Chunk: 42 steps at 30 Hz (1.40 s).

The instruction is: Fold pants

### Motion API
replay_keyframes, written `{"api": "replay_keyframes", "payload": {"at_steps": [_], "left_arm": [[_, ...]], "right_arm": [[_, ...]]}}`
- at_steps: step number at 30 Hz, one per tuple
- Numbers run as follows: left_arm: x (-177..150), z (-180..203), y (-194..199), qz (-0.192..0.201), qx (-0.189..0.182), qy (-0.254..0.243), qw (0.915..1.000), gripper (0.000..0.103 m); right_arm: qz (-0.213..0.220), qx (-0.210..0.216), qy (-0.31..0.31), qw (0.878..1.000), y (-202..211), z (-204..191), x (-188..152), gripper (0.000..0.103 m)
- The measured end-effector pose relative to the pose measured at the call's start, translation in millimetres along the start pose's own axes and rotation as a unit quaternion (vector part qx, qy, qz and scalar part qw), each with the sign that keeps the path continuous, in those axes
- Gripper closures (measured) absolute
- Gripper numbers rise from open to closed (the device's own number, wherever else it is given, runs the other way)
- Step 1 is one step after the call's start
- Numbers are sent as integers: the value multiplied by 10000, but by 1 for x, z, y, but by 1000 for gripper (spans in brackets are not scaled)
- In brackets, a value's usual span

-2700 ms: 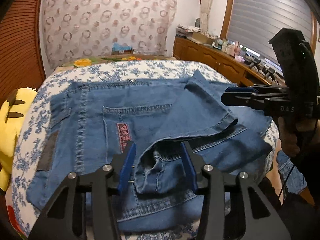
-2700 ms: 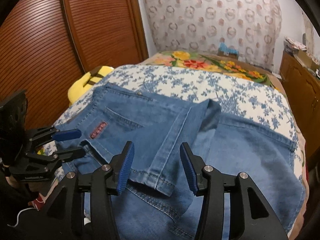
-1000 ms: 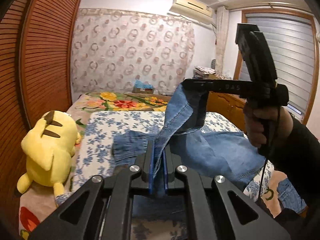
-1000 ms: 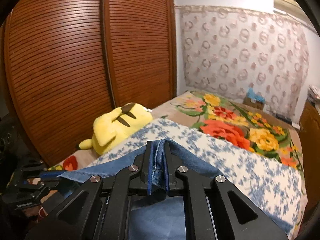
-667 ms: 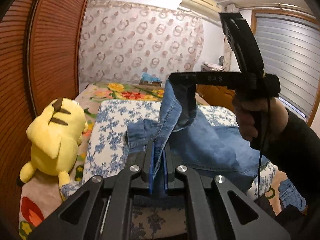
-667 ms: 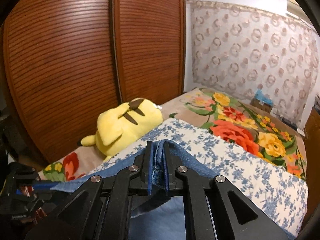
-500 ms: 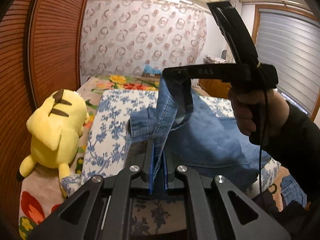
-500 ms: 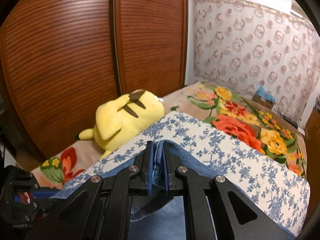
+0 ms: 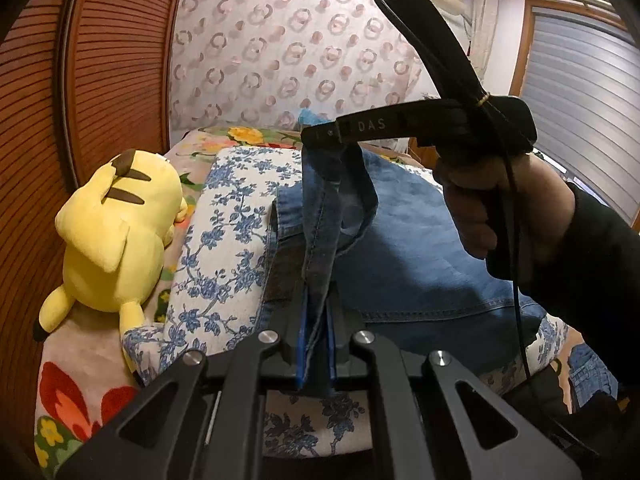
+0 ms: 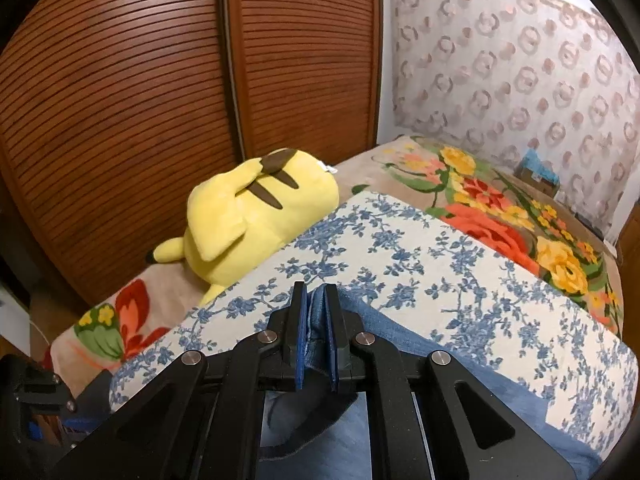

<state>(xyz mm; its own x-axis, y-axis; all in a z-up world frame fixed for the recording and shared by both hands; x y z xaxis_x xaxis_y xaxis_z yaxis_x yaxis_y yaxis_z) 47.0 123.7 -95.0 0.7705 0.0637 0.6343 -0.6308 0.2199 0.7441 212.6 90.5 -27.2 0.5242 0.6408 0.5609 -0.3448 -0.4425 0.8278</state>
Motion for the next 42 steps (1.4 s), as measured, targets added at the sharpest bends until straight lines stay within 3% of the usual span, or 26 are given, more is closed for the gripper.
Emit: {"api": "replay_keyframes", "payload": {"at_steps": [6, 8, 10, 11, 14, 19, 26, 37, 42], "left_arm": [[-1, 1, -2, -43, 9, -4, 10000, 94], [-1, 2, 0, -14, 46, -11, 10000, 89], [1, 1, 1, 31, 48, 11, 10000, 78], [1, 0, 1, 47, 37, 26, 10000, 72], [2, 1, 0, 22, -3, 18, 10000, 65], [2, 4, -8, -86, -30, -31, 10000, 62], [8, 18, -22, -200, -161, -111, 9996, 46], [25, 66, -48, -346, -230, -388, 9984, 46], [31, 93, -64, -485, -295, -613, 9965, 46]], "right_arm": [[55, 15, -90, 9999, -2, -3, 4, 95], [87, 92, -96, 9999, 1, -3, 6, 88], [128, 122, -113, 9998, 6, -3, 8, 70], [164, 94, -130, 9997, 9, -2, 8, 68], [265, 118, -179, 9994, 20, 4, 7, 65], [354, -22, -227, 9991, 41, 23, -6, 61], [307, -404, -506, 9974, 76, 79, -66, 58], [19, -1067, -1283, 9860, 119, 159, -199, 57], [-233, -1117, -1706, 9787, 119, 188, -250, 57]]}}
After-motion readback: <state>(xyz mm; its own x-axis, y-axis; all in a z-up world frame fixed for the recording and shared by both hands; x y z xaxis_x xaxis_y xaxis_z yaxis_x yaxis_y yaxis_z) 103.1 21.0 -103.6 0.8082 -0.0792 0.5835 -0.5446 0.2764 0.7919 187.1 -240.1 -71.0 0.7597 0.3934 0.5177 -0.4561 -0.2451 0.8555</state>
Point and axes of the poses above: each gripper's, at about its wrist camera, not at the fingertips, and y roughly against the way its jaws point, z to its right, x to its top, the point moved 3 cm from there along -y, roughly the way its jaws point, and after that the axes turned 13 degrees about -z, right-handed, at the moved point
